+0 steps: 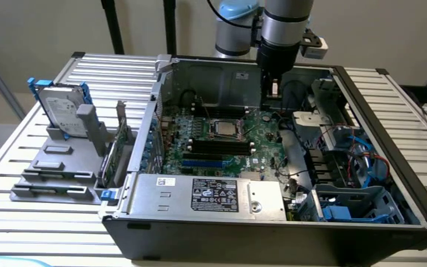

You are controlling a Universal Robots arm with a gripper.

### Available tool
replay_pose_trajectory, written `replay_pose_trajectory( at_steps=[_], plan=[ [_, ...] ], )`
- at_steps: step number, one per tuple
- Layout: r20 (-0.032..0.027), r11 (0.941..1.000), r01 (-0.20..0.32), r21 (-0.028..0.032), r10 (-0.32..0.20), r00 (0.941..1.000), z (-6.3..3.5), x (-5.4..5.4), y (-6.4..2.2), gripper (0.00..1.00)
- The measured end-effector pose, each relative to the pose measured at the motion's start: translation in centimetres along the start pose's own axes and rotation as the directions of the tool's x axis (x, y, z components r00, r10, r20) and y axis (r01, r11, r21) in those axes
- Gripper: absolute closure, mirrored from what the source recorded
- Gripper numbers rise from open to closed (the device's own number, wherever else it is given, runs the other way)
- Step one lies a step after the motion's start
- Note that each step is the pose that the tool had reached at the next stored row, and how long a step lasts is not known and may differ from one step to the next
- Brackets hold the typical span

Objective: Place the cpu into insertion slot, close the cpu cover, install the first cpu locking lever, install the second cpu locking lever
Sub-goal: 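Close the cpu cover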

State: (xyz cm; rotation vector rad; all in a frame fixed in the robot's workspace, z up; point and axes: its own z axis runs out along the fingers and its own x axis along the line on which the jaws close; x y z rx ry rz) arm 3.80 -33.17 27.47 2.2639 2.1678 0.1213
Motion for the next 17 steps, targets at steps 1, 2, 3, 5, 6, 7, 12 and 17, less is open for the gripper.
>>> replay_pose_trajectory(
  at_steps=[1,2,3,5,6,7,12,17],
  plan=[
    [-0.0003,1.0,0.0,0.0001,0.0,1.0,0.12,0.1,0.26,0.89],
    [-0.0002,1.0,0.0,0.0003,0.0,1.0,0.25,0.1,0.47,0.89],
    [-0.0003,1.0,0.0,0.0003,0.0,1.0,0.38,0.2,0.64,0.89],
    [-0.0004,1.0,0.0,0.0003,0.0,1.0,0.74,0.2,0.9,0.89],
    [-0.0005,1.0,0.0,0.0003,0.0,1.0,0.92,0.2,0.94,0.89],
    [-0.0005,1.0,0.0,0.0003,0.0,1.0,1.11,0.2,0.94,0.89],
    [-0.0004,1.0,0.001,0.0012,-0.001,1.0,2.0,0.1,0.9,0.89],
    [0.0012,0.9993,0.0,0.0385,0.0,1.0,2.38,-0.1,0.88,0.89]
  ],
)
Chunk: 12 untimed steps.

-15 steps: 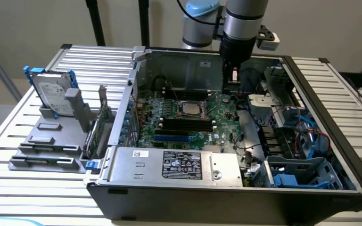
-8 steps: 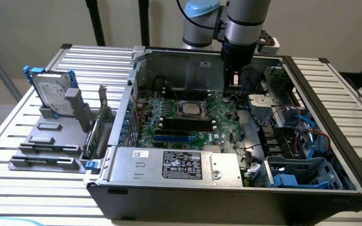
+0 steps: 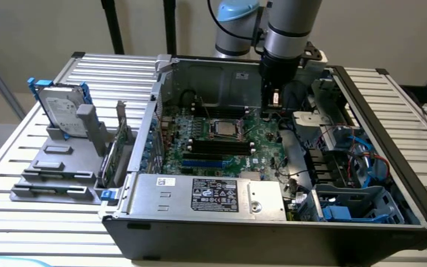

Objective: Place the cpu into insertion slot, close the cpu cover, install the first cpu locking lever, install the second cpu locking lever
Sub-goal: 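Close the cpu cover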

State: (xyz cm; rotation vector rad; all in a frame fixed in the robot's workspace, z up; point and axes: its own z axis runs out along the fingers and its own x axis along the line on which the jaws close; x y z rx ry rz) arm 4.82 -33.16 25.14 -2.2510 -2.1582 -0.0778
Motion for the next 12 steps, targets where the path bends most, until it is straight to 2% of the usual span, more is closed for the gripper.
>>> replay_pose_trajectory(
  at_steps=[3,5,7,9,12],
  plan=[
    [0.0023,0.9987,-0.002,0.0508,0.002,1.0,0.0,-0.02,0.0,0.89],
    [0.0046,0.997,-0.003,0.0779,0.003,1.0,0.01,-0.07,0.0,0.89],
    [0.0102,0.9951,-0.005,0.0984,0.004,0.9999,0.0,-0.13,0.0,0.89],
    [0.0181,0.9938,-0.006,0.1111,0.004,0.9998,0.01,-0.17,-0.03,0.89],
    [0.025,0.9915,-0.008,0.1298,0.005,0.9997,0.02,-0.23,-0.15,0.89]
  ],
)
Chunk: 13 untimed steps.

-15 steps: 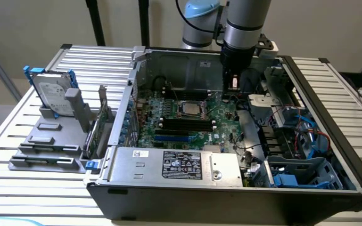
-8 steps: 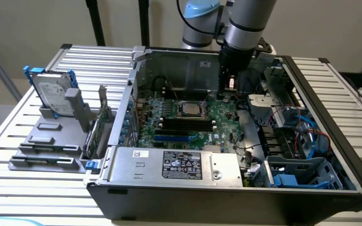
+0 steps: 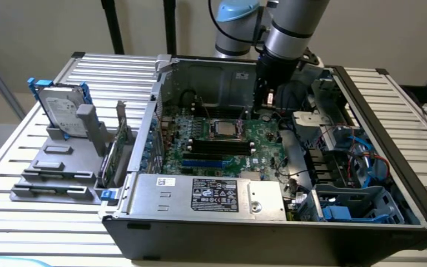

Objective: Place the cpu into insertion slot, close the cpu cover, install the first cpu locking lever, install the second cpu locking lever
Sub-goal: 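Close the cpu cover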

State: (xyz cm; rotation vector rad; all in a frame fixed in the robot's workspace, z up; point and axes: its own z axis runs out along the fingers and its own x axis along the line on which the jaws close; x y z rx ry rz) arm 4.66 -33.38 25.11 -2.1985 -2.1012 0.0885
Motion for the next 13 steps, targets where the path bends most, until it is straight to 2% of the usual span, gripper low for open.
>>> replay_pose_trajectory(
  at_steps=[7,10,13],
  plan=[
    [0.0035,0.9988,-0.002,0.0499,0.002,1.0,0.1,-0.2,-0.67,0.89],
    [0.0043,0.9978,-0.002,0.067,0.002,1.0,0.16,-0.4,-1.16,0.89],
    [0.0049,0.9967,-0.003,0.0809,0.002,1.0,0.23,-0.5,-1.77,0.89]
  ],
)
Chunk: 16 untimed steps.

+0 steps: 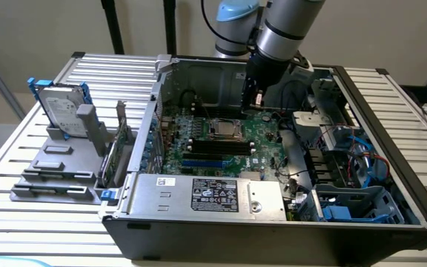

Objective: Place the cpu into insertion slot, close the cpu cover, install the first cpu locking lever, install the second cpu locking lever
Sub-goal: 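Close the cpu cover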

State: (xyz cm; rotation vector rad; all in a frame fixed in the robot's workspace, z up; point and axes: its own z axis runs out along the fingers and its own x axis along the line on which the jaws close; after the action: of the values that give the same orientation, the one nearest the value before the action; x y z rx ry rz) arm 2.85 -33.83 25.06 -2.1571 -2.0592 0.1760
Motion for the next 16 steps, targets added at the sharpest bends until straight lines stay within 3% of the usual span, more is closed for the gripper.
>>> replay_pose_trajectory(
  at_steps=[5,12,14,16],
  plan=[
    [0.001,0.9997,-0.001,0.0225,0.001,1.0,0.22,-0.3,-1.05,0.89],
    [0.0031,0.9977,-0.002,0.0674,0.002,1.0,0.77,-0.5,-2.7,0.89],
    [0.0035,0.9971,-0.003,0.0757,0.002,1.0,1.02,-0.5,-3.14,0.89],
    [0.0037,0.9968,-0.003,0.0795,0.002,1.0,1.29,-0.6,-3.43,0.89]
  ],
)
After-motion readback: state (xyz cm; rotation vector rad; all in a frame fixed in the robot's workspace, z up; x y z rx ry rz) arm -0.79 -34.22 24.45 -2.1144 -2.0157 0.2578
